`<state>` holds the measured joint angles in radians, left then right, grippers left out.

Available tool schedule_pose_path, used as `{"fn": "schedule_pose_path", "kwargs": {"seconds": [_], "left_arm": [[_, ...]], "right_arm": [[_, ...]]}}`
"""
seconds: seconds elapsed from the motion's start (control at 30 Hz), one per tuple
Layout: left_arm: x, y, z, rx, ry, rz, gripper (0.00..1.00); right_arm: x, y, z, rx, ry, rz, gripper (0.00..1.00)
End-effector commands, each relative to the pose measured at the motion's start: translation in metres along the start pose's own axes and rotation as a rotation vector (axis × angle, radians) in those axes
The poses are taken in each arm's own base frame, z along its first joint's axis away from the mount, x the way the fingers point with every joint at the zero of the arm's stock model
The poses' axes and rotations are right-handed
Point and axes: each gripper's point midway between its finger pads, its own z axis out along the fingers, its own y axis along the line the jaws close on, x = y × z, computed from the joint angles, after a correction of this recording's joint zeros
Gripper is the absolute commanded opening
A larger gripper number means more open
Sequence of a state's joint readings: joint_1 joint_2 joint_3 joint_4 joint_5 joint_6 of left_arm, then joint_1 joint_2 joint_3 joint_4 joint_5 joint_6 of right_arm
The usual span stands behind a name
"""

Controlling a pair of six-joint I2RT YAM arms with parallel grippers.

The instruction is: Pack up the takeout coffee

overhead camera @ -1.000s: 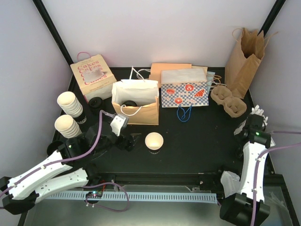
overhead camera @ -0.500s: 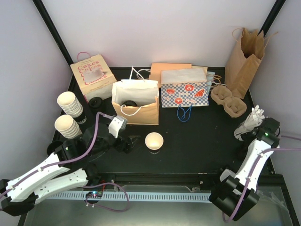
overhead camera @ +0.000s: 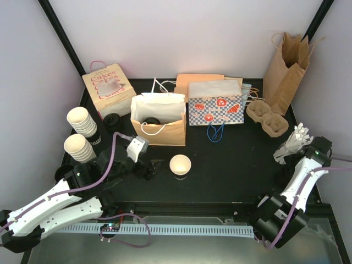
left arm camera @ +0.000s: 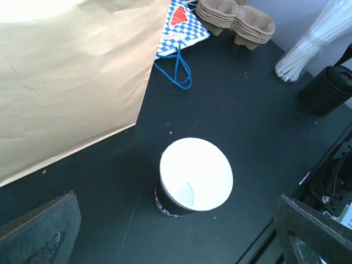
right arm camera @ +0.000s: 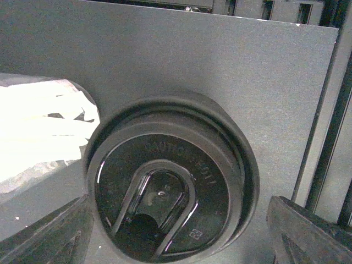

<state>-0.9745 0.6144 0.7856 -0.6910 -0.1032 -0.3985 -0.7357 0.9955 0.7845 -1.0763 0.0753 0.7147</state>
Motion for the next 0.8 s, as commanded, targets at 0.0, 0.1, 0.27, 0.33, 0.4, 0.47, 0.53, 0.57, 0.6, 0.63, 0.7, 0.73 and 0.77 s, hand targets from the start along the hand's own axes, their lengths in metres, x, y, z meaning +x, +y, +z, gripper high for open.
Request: {"fn": "schedule_pose_path", "kwargs": {"seconds": [0.0,0.1,0.27,0.33,0.4,0.47,0.53,0.57,0.6,0.63,0.7,0.73,0.77], "left_arm": [[0.0,0.001,-0.002,-0.001,0.0,0.016,0.99],[0.003,0.003,-0.001,-0.006,0.005,0.017,0.99],[0.005,0.003,0.0,-0.009,0.011,0.019,0.99],[0.005,0.003,0.0,-0.009,0.01,0.019,0.99],[0.005,0.004,0.0,-0.01,0.01,0.02,0.99],[0.005,0.004,0.0,-0.011,0.012,0.018,0.99],[0.006,0.004,0.001,-0.011,0.014,0.019,0.99],[0.007,0.004,0.001,-0.013,0.016,0.019,0.99],[0.006,0.005,0.001,-0.014,0.015,0.018,0.99],[0.007,0.005,0.001,-0.016,0.016,0.018,0.99],[0.007,0.005,0.0,-0.016,0.016,0.018,0.99],[0.007,0.006,0.001,-0.018,0.015,0.017,0.99],[0.007,0.006,0.001,-0.018,0.015,0.017,0.99]], "right_arm": [[-0.014,0.006,-0.007,-0.01,-0.036,0.005,0.88],[-0.015,0.006,-0.008,-0.003,-0.038,0.002,0.86],[-0.018,0.007,-0.007,0.001,-0.037,0.003,0.85],[-0.018,0.007,-0.006,0.004,-0.033,0.002,0.85],[-0.018,0.007,-0.004,0.01,-0.028,0.0,0.85],[-0.018,0.007,-0.001,0.016,-0.019,-0.002,0.85],[-0.017,0.008,0.002,0.021,-0.012,-0.003,0.85],[-0.018,0.008,0.003,0.022,-0.01,-0.002,0.85],[-0.017,0.008,0.003,0.022,-0.007,-0.002,0.85],[-0.018,0.008,0.005,0.022,-0.005,-0.003,0.85],[-0.018,0.009,0.006,0.023,-0.002,-0.002,0.85],[-0.018,0.01,0.006,0.023,0.0,-0.002,0.85],[-0.018,0.01,0.007,0.024,0.003,-0.002,0.85]]}}
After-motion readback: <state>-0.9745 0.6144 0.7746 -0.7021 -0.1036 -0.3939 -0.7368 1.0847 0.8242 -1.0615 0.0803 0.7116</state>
